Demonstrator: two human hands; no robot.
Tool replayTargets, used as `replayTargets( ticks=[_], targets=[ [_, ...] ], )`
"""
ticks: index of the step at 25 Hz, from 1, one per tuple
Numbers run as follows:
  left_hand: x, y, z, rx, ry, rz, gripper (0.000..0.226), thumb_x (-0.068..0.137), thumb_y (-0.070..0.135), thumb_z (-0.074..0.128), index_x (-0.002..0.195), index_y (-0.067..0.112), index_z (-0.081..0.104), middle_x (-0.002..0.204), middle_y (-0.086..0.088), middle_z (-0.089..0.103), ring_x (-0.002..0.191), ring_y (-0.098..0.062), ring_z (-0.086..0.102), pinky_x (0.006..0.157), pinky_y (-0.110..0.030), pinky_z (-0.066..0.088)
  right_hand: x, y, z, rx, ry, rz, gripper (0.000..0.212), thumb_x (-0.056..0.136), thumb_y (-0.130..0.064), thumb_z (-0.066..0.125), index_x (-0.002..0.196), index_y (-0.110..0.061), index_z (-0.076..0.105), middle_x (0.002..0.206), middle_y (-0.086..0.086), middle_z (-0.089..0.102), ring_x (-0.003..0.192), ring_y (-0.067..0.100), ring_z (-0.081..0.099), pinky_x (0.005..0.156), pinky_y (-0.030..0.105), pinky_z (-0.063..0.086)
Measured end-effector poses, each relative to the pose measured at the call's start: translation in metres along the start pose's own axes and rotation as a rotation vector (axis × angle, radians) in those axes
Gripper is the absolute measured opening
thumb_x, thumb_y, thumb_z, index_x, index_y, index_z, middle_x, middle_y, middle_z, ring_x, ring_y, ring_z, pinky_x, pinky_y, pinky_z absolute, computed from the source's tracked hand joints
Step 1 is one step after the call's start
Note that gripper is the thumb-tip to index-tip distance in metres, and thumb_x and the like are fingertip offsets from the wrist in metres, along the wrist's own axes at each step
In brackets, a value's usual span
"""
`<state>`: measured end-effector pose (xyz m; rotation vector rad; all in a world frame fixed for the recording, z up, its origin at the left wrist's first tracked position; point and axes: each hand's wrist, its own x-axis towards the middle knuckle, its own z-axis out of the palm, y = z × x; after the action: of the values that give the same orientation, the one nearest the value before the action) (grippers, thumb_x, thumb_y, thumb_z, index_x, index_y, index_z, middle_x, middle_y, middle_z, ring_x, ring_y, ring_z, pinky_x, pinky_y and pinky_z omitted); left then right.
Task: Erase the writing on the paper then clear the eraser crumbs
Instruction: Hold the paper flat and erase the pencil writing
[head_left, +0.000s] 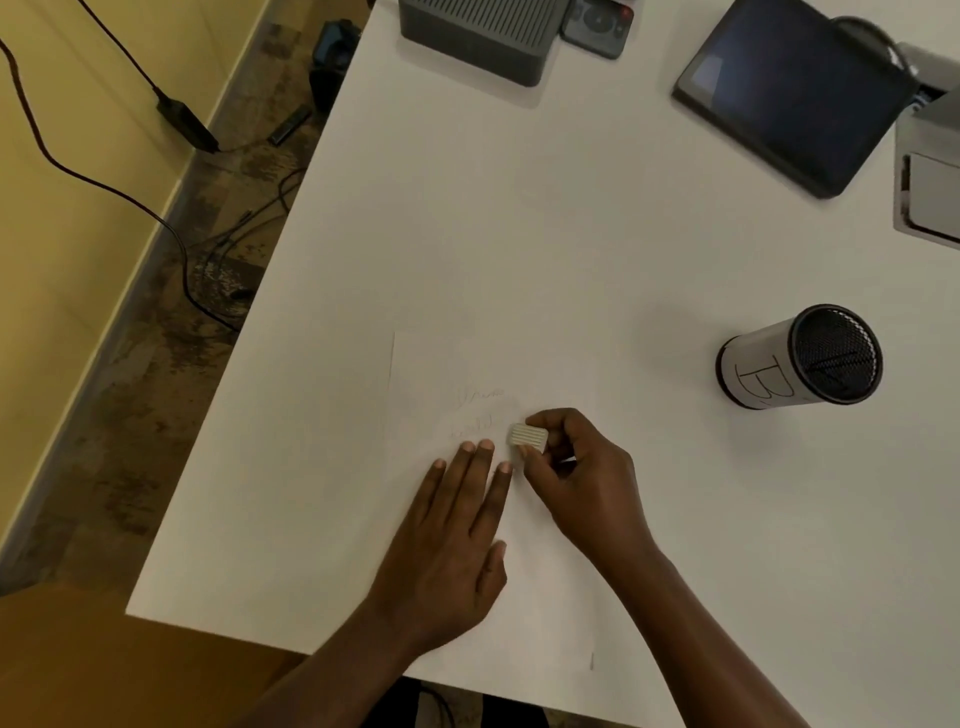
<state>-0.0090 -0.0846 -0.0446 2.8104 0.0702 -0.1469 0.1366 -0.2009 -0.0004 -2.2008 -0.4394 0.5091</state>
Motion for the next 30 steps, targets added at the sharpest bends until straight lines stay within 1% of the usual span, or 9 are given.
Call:
replayTargets(
  ticks=[6,8,11,13,16,20,22,25,30],
  targets=[
    [0.0,-0.003,0.002,0.097,-0.019,0.041,0.077,0.096,0.039,0.047,0.162,0.004,0.028,0.171,-0.018,0.026,0.159,-0.035,0.021,0.125,-0.051,0.02,0.024,0.001,-0.014,-0.213,-0.158,-0.205,0.022,0.091,-0.02,0.067,0.112,-0.019,0.065,0.091,-0.008,0.065,0.074,0.007,0.059,0.062,0.021,0.051],
    [0.001,-0.003,0.002,0.118,-0.035,0.041,0.078,0.095,0.039,0.048,0.161,0.003,0.028,0.171,-0.019,0.026,0.158,-0.038,0.024,0.124,-0.053,0.022,0.046,-0.001,-0.017,-0.276,-0.171,-0.274,0.021,0.092,-0.021,0.064,0.113,-0.019,0.064,0.09,-0.008,0.063,0.072,0.004,0.054,0.061,0.018,0.044],
    [0.0,-0.004,0.002,0.131,-0.037,0.042,0.081,0.093,0.039,0.049,0.162,0.002,0.028,0.171,-0.02,0.024,0.158,-0.039,0.024,0.124,-0.054,0.023,0.073,-0.006,-0.022,-0.297,-0.157,-0.288,0.019,0.092,-0.022,0.063,0.111,-0.019,0.065,0.088,-0.009,0.062,0.07,0.0,0.051,0.062,0.012,0.037],
    [0.0,-0.004,0.004,0.126,-0.047,0.042,0.081,0.093,0.04,0.05,0.162,0.003,0.028,0.171,-0.019,0.025,0.159,-0.038,0.021,0.124,-0.053,0.021,0.063,-0.006,-0.024,-0.299,-0.25,-0.304,0.018,0.09,-0.023,0.064,0.107,-0.019,0.064,0.086,-0.009,0.061,0.07,0.003,0.053,0.061,0.016,0.043],
    [0.001,-0.004,0.005,0.122,-0.038,0.042,0.082,0.092,0.042,0.05,0.161,0.005,0.028,0.17,-0.019,0.027,0.158,-0.037,0.019,0.124,-0.053,0.02,0.045,-0.005,-0.026,-0.289,-0.369,-0.32,0.013,0.088,-0.023,0.065,0.099,-0.019,0.061,0.081,-0.007,0.06,0.069,0.009,0.056,0.059,0.027,0.05],
    [0.001,-0.005,0.004,0.123,-0.044,0.043,0.081,0.093,0.042,0.049,0.161,0.004,0.028,0.17,-0.02,0.026,0.158,-0.038,0.02,0.123,-0.054,0.023,0.075,-0.008,-0.024,-0.293,-0.238,-0.3,0.013,0.089,-0.023,0.066,0.101,-0.021,0.061,0.079,-0.008,0.058,0.066,0.008,0.053,0.057,0.02,0.043],
    [0.0,-0.004,0.003,0.119,-0.047,0.043,0.081,0.093,0.042,0.048,0.161,0.004,0.028,0.17,-0.02,0.027,0.158,-0.039,0.023,0.122,-0.054,0.024,0.068,-0.006,-0.026,-0.291,-0.248,-0.284,0.013,0.089,-0.023,0.066,0.101,-0.021,0.061,0.079,-0.009,0.059,0.067,0.008,0.054,0.057,0.02,0.044],
    [0.0,-0.004,0.002,0.115,-0.046,0.042,0.08,0.094,0.042,0.048,0.161,0.004,0.029,0.17,-0.02,0.028,0.157,-0.039,0.028,0.122,-0.054,0.024,0.039,-0.003,-0.029,-0.312,-0.36,-0.277,0.012,0.088,-0.023,0.066,0.098,-0.022,0.059,0.079,-0.008,0.06,0.069,0.01,0.056,0.059,0.028,0.051],
    [0.0,-0.004,0.002,0.113,-0.047,0.037,0.08,0.094,0.041,0.048,0.161,0.003,0.029,0.171,-0.02,0.025,0.158,-0.04,0.025,0.122,-0.055,0.025,0.076,-0.01,-0.024,-0.307,-0.229,-0.26,0.009,0.091,-0.023,0.063,0.098,-0.021,0.06,0.075,-0.01,0.056,0.064,0.007,0.052,0.055,0.018,0.039]
  ],
)
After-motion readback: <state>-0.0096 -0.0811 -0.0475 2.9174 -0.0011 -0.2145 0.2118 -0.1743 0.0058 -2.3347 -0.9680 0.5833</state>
